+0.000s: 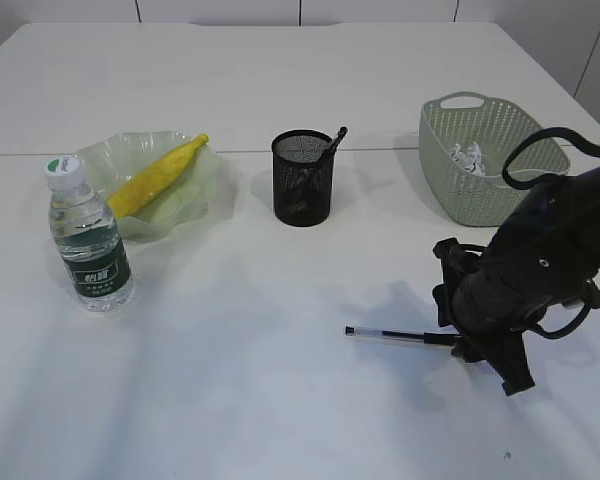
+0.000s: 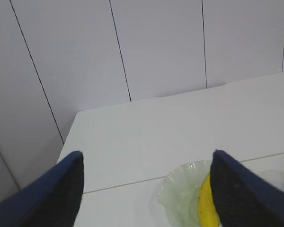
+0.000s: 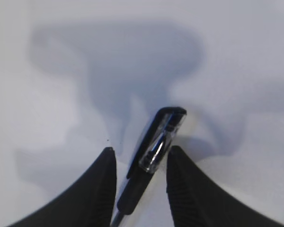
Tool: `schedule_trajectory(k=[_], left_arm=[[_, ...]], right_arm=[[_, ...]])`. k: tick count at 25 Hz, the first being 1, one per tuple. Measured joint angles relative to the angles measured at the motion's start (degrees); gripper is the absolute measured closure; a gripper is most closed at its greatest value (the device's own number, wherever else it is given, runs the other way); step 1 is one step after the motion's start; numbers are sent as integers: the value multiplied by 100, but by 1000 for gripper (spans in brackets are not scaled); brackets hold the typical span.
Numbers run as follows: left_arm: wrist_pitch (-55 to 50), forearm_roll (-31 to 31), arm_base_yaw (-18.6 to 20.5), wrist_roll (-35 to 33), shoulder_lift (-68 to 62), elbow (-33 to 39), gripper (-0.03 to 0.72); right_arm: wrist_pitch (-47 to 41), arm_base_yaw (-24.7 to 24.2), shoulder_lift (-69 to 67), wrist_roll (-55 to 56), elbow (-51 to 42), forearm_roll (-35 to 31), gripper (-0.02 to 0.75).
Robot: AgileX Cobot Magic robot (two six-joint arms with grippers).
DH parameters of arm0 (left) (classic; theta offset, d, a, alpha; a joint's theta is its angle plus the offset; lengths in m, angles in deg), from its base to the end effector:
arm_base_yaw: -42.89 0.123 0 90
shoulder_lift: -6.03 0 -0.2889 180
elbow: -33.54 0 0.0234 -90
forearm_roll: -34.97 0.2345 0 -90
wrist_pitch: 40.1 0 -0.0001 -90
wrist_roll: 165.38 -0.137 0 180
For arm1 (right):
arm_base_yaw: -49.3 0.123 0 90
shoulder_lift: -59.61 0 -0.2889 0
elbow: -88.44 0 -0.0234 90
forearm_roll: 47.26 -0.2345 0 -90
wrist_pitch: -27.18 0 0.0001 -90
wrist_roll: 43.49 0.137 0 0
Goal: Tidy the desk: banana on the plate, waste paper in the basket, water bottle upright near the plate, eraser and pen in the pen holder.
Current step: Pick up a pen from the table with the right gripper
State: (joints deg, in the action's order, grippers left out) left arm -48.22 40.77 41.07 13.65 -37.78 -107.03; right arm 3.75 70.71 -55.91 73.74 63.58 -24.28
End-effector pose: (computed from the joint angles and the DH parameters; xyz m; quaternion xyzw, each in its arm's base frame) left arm 0.1586 -0.0031 0.3706 0.0482 0.7136 0.0349 0.6980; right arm 0.3182 0.1019 0.0892 0.6062 0.7763 0.0923 0.1462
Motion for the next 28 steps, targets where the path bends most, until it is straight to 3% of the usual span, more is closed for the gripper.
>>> schedule_trajectory(k=[23, 28], left_arm=[[-113, 0, 0, 0, 0, 0, 97], [-193, 0, 0, 0, 0, 0, 97]], right_arm=[[-293, 0, -27, 164, 146, -399, 458], [-326, 0, -27, 180, 155, -766, 458]])
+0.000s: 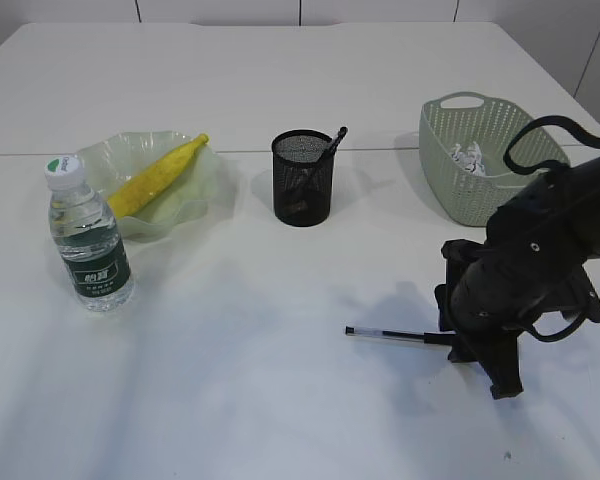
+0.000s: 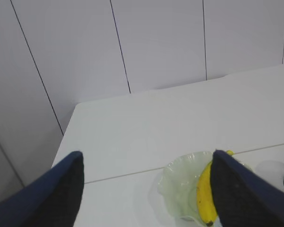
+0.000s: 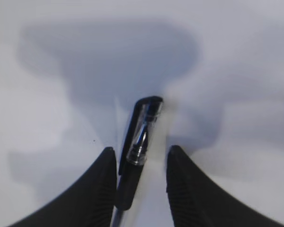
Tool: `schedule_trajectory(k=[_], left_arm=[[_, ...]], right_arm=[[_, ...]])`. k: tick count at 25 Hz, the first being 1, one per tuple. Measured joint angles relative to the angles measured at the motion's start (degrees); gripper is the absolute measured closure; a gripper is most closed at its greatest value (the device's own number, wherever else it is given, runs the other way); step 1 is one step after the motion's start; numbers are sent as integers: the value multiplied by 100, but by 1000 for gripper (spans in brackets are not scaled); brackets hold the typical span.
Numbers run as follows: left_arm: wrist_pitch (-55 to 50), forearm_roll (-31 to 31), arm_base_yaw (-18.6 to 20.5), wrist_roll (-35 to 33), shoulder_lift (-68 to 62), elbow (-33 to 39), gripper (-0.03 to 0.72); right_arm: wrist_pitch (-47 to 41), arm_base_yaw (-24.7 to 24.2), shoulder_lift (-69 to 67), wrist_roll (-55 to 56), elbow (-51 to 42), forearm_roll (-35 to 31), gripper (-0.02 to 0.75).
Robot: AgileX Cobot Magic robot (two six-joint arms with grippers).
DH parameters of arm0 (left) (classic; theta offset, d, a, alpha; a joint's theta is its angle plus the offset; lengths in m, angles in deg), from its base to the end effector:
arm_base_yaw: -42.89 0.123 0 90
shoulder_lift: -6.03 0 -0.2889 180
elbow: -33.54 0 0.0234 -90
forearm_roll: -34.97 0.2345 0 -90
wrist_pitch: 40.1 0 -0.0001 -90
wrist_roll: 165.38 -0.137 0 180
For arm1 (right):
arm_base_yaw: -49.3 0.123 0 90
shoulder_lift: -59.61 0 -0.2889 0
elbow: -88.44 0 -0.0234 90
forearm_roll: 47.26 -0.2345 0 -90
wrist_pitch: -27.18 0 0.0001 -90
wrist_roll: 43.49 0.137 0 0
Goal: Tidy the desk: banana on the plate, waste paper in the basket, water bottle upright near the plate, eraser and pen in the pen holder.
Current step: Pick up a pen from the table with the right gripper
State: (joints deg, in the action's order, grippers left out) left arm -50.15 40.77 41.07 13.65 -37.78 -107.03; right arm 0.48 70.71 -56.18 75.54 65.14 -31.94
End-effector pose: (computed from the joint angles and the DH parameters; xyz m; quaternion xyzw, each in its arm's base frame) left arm 0.1584 -0.0026 0.3660 0.0478 0.7252 0.0355 0.6859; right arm 0.3152 0.1061 0.0898 0.6671 0.7310 0.0903 0.1113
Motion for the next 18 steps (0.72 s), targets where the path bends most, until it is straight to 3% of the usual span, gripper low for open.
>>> schedule_trajectory(k=[9, 18], left_arm=[[-154, 0, 0, 0, 0, 0, 97], [-154, 0, 0, 0, 0, 0, 97]], right_arm=[[-893, 0, -85, 62, 419, -124, 457], [-977, 0, -218, 225, 691, -83, 457]])
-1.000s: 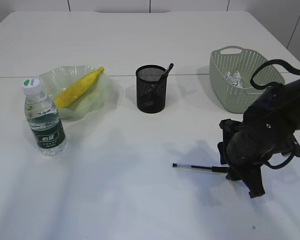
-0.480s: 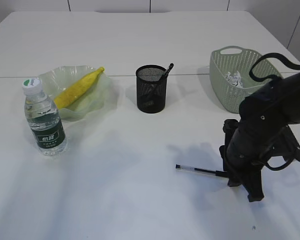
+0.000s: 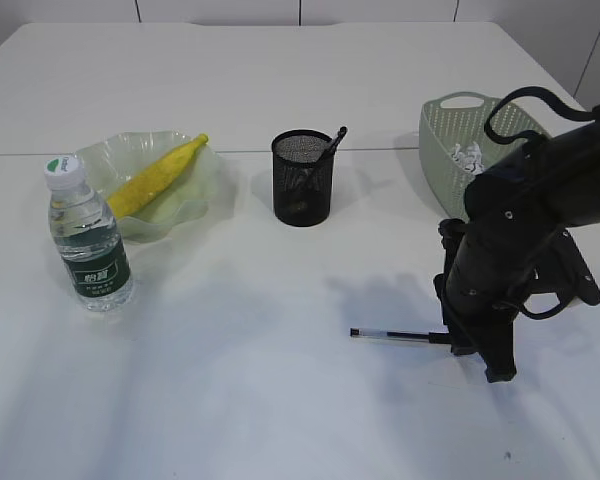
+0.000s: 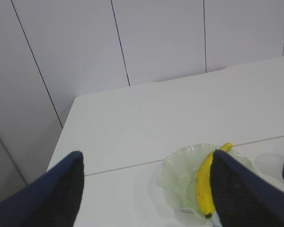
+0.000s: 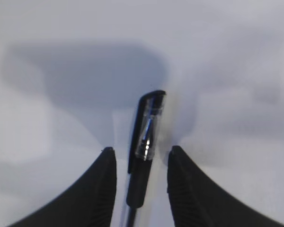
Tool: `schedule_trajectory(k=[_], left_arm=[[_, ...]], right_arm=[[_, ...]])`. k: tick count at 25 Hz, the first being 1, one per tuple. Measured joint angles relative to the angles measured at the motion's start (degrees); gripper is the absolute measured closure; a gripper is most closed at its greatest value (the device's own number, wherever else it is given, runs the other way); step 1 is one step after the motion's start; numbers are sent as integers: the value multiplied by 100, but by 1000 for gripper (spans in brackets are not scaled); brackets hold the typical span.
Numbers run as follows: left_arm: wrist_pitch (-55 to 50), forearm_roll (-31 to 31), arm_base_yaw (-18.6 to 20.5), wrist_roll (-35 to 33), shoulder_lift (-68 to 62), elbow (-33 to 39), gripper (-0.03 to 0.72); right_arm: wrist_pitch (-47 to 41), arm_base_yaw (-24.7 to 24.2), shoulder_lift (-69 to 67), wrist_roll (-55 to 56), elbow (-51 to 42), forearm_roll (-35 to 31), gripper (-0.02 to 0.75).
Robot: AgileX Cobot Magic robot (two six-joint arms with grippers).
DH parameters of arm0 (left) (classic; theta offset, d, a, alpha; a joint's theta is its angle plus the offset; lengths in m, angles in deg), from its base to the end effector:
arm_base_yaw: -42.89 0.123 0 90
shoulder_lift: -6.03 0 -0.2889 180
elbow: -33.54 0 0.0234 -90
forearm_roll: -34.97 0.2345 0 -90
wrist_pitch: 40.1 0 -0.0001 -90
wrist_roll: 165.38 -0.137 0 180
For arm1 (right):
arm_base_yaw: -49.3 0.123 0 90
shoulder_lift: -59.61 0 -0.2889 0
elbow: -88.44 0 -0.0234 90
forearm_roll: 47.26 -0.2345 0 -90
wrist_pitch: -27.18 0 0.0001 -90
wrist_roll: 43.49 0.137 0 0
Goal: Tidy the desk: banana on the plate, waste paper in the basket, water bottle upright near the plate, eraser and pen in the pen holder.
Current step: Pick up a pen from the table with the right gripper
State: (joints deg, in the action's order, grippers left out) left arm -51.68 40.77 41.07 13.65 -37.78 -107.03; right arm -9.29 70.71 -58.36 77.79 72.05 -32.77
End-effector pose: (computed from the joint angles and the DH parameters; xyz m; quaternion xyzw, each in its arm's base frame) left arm 0.1581 -0.0022 0.3624 0.0475 0.7343 0.0360 0.6762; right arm 0.3268 0.1062 0.0975 0.6956 0.7093 0.0486 0.1038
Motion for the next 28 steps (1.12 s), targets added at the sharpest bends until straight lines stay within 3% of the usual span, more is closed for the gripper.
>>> schedule_trajectory(k=[19, 28], left_arm=[[-95, 0, 0, 0, 0, 0, 97], [-527, 0, 0, 0, 0, 0, 97]], right_arm=[[-11, 0, -85, 23, 12, -127, 457], [27, 0, -85, 23, 12, 129, 456]])
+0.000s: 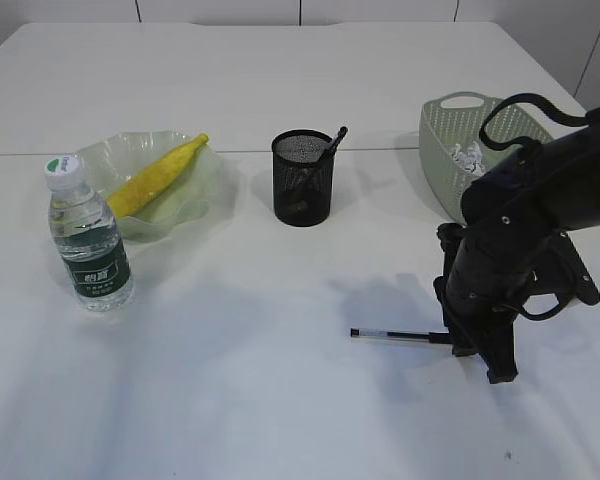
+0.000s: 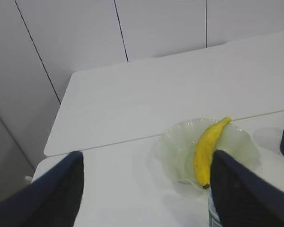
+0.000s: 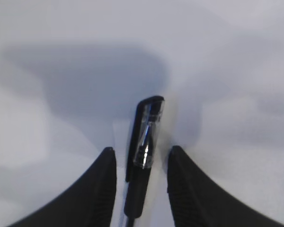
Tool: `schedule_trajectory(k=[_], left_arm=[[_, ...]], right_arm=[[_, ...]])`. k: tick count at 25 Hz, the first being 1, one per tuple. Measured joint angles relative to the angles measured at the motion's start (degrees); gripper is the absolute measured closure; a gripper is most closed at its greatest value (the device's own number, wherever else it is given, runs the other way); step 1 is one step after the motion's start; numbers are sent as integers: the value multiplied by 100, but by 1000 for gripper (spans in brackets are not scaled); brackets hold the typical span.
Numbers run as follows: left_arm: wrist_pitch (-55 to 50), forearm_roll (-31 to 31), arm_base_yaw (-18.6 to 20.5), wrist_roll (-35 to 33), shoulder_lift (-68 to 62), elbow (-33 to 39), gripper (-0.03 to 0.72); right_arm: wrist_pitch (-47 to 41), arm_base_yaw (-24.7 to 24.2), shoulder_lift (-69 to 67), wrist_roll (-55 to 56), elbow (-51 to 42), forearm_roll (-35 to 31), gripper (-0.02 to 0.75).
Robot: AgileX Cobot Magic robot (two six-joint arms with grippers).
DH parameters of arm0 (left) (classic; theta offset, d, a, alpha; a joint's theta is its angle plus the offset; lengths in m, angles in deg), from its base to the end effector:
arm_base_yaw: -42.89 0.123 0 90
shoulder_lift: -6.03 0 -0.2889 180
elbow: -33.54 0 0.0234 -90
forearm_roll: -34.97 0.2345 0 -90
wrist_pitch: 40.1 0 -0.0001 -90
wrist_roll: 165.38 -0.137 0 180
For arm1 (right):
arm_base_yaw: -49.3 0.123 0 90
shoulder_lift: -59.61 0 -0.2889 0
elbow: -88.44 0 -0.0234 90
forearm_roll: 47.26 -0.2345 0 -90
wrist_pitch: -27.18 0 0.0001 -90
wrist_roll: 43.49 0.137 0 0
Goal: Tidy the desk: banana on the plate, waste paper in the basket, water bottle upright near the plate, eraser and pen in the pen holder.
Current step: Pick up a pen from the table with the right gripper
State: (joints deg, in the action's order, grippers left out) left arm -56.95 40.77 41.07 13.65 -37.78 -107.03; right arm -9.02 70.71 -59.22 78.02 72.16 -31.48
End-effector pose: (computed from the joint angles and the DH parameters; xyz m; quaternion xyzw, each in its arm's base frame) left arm 0.1565 -0.0009 0.3499 0.0463 0.7647 0.0376 0.6417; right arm 0.3284 0.1051 0.0932 0.6902 0.7142 0.0428 0.1085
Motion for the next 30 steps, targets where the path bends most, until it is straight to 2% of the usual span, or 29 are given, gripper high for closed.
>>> schedule_trajectory(k=[24, 30], left_arm=[[-115, 0, 0, 0, 0, 0, 97], [-115, 0, 0, 0, 0, 0, 97]], right_arm=[[75, 0, 0, 12, 0, 0, 457], [75, 0, 0, 1, 0, -455, 456]])
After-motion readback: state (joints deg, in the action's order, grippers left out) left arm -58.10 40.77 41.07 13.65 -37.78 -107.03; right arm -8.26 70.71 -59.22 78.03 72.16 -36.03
